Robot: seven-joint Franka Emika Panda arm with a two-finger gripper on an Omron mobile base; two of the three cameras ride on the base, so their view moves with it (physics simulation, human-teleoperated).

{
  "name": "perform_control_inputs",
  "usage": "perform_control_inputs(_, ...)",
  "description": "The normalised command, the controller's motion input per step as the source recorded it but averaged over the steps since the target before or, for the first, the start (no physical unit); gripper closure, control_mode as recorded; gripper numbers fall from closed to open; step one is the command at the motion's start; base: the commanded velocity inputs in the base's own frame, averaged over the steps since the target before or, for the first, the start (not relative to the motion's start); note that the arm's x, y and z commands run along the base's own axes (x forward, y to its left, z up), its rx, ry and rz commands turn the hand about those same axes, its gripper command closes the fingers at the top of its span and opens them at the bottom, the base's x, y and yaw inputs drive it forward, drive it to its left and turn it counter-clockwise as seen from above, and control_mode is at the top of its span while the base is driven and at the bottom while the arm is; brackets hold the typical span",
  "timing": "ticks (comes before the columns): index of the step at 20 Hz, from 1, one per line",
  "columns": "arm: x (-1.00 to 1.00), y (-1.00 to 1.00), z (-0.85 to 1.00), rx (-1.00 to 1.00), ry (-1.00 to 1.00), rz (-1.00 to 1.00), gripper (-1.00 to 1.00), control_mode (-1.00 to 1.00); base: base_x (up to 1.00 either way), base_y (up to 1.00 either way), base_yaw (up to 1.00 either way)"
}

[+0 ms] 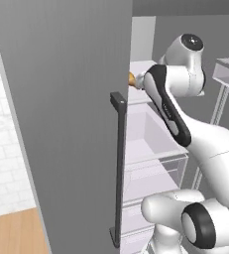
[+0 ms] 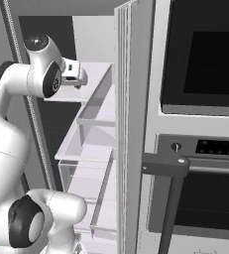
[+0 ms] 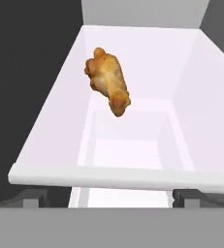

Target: Place one mushroom and one chicken drumstick in each tupperware on the nearby counter, to pack two identical lunches.

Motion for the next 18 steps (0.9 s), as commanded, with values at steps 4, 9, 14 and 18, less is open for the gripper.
perform_control_inputs(4,0.63,0.16,0.10,-0.03,0.02,0.00,-1.00,-1.00,0.00,0.00,0.00)
perform_control_inputs(9,0.42,0.00,-0.13,0.00,0.08,0.00,-1.00,-1.00,0.00,0.00,0.00)
perform_control_inputs(14,0.27,-0.01,-0.25,0.00,0.02,0.00,-1.00,-1.00,0.00,0.00,0.00)
perform_control_inputs(18,0.06,-0.02,-0.31,0.00,0.00,0.02,-1.00,-1.00,0.00,0.00,0.00)
